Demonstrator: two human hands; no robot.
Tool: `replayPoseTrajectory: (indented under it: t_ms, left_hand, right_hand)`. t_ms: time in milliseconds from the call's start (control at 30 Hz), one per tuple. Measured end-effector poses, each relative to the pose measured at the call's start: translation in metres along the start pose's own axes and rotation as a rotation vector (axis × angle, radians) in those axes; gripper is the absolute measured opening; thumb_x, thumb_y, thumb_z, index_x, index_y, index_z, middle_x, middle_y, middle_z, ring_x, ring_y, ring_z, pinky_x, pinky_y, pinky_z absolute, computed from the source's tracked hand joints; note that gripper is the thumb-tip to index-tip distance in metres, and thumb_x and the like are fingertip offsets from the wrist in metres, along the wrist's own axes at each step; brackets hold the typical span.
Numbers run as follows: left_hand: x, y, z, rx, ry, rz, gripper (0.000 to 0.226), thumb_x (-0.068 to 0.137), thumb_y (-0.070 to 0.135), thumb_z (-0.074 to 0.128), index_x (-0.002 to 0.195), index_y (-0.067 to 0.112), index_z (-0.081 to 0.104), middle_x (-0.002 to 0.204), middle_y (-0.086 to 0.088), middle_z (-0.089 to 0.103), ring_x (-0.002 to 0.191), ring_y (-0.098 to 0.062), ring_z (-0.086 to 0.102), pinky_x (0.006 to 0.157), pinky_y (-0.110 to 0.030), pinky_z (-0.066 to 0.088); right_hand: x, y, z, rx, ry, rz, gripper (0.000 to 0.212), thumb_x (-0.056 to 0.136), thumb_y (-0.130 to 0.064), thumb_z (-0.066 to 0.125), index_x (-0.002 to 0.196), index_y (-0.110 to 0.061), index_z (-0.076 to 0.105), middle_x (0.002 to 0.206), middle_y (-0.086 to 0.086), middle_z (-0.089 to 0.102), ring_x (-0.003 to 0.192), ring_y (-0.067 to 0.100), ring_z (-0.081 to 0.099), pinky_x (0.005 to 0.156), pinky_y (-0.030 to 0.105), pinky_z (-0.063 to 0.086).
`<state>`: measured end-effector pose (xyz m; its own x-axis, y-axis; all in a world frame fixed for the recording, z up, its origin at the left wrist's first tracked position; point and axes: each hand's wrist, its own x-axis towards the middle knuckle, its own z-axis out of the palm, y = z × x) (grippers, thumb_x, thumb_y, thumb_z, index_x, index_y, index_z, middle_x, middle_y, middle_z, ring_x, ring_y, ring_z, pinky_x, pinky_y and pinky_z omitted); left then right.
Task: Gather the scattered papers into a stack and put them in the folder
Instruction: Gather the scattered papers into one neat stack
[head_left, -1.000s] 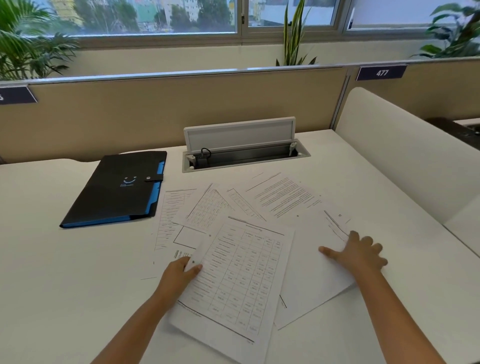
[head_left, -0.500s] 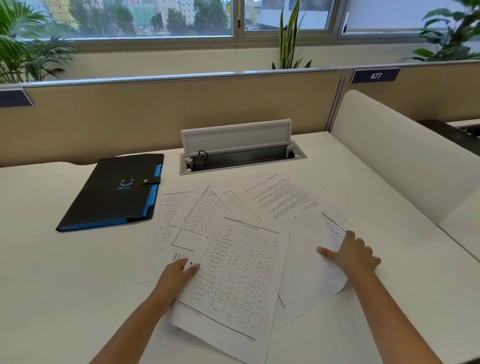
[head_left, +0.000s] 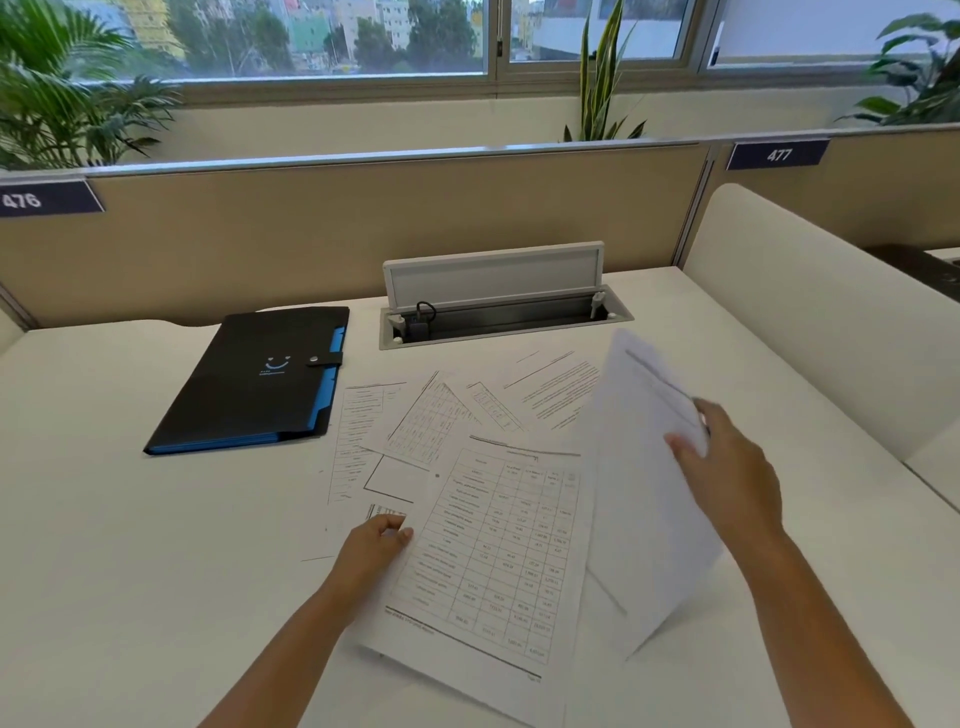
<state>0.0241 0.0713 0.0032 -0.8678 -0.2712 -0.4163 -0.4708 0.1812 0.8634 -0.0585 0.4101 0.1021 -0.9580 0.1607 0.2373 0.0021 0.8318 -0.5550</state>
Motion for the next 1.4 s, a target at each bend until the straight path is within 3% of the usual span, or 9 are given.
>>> replayPoseTrajectory:
  t_ms: [300, 433, 567, 700, 800, 900, 1033, 1267, 1400]
  left_hand:
    - [-0.005, -0.004, 0.001, 0.109, 0.057, 0.094, 0.014, 0.089, 0.018, 0.053, 0.095, 0.014, 0.065, 0.093, -0.005, 0.071, 0.088, -0.023, 0.066, 0.086, -0.041, 0.052]
    - [-0.007, -0.002, 0.001, 0.111, 0.075, 0.081, 0.016, 0.090, 0.019, 0.053, 0.100, 0.014, 0.064, 0.094, -0.004, 0.071, 0.087, -0.021, 0.067, 0.085, -0.039, 0.053]
    - [-0.008, 0.001, 0.003, 0.087, 0.082, 0.084, 0.016, 0.089, 0.015, 0.053, 0.099, 0.012, 0.065, 0.097, -0.004, 0.067, 0.094, -0.022, 0.061, 0.088, -0.034, 0.046]
    - [-0.007, 0.003, 0.005, 0.095, 0.079, 0.075, 0.018, 0.089, 0.011, 0.048, 0.085, 0.019, 0.064, 0.085, 0.003, 0.063, 0.084, -0.018, 0.057, 0.069, -0.021, 0.042]
    - [-0.003, 0.001, 0.003, 0.101, 0.082, 0.055, 0.016, 0.090, 0.018, 0.051, 0.093, 0.013, 0.065, 0.093, -0.004, 0.066, 0.085, -0.018, 0.059, 0.075, -0.027, 0.043]
    - [-0.001, -0.002, 0.003, 0.082, 0.057, 0.028, 0.020, 0.090, 0.028, 0.052, 0.093, 0.014, 0.065, 0.097, -0.007, 0.067, 0.088, -0.019, 0.060, 0.082, -0.031, 0.046]
    - [-0.001, -0.003, 0.004, 0.104, 0.036, 0.037, 0.036, 0.087, 0.040, 0.055, 0.094, 0.005, 0.063, 0.091, -0.006, 0.063, 0.084, -0.019, 0.057, 0.079, -0.031, 0.042]
    - [-0.003, 0.013, 0.013, -0.015, -0.132, 0.002, 0.021, 0.083, 0.019, 0.064, 0.103, 0.012, 0.064, 0.092, -0.001, 0.070, 0.080, -0.016, 0.068, 0.059, -0.020, 0.053]
    - [-0.004, 0.028, 0.010, -0.172, -0.038, 0.095, 0.020, 0.086, 0.017, 0.060, 0.106, 0.018, 0.060, 0.101, -0.004, 0.069, 0.090, -0.021, 0.066, 0.074, -0.031, 0.055]
  right_hand:
    - [-0.017, -0.079, -0.056, 0.431, 0.217, -0.331, 0.053, 0.082, -0.040, 0.054, 0.125, -0.010, 0.048, 0.109, 0.010, 0.063, 0.073, -0.003, 0.057, 0.057, -0.007, 0.039]
    - [-0.014, -0.090, -0.070, 0.553, 0.210, -0.356, 0.042, 0.087, -0.033, 0.058, 0.122, -0.014, 0.048, 0.106, -0.007, 0.057, 0.077, -0.026, 0.052, 0.058, -0.006, 0.040]
    - [0.003, -0.088, -0.064, 0.511, -0.046, -0.245, 0.043, 0.087, -0.036, 0.058, 0.125, -0.026, 0.042, 0.098, -0.019, 0.054, 0.076, -0.012, 0.055, 0.055, 0.012, 0.042]
    - [0.014, -0.076, -0.027, 0.391, -0.370, -0.160, 0.045, 0.086, -0.034, 0.060, 0.126, -0.029, 0.041, 0.099, -0.015, 0.057, 0.081, 0.006, 0.057, 0.063, 0.025, 0.042]
    - [0.011, -0.065, 0.015, 0.302, -0.506, -0.152, 0.047, 0.085, -0.028, 0.064, 0.127, -0.023, 0.043, 0.112, -0.002, 0.058, 0.093, 0.017, 0.056, 0.076, 0.027, 0.040]
    - [0.003, -0.058, 0.048, 0.302, -0.588, -0.117, 0.051, 0.082, -0.030, 0.067, 0.127, -0.027, 0.044, 0.110, -0.005, 0.058, 0.086, 0.011, 0.057, 0.068, 0.023, 0.041]
    - [-0.002, -0.057, 0.077, 0.361, -0.576, -0.058, 0.059, 0.079, -0.030, 0.070, 0.129, -0.028, 0.039, 0.106, -0.009, 0.055, 0.081, 0.006, 0.055, 0.058, 0.013, 0.037]
    - [-0.001, -0.053, 0.098, 0.574, -0.415, 0.094, 0.067, 0.081, -0.042, 0.065, 0.136, -0.027, 0.030, 0.114, 0.003, 0.051, 0.097, 0.020, 0.055, 0.076, 0.030, 0.046]
    - [0.005, -0.033, 0.092, 0.600, -0.216, 0.198, 0.062, 0.087, -0.040, 0.056, 0.138, -0.018, 0.030, 0.131, 0.013, 0.047, 0.109, 0.024, 0.051, 0.082, 0.030, 0.043]
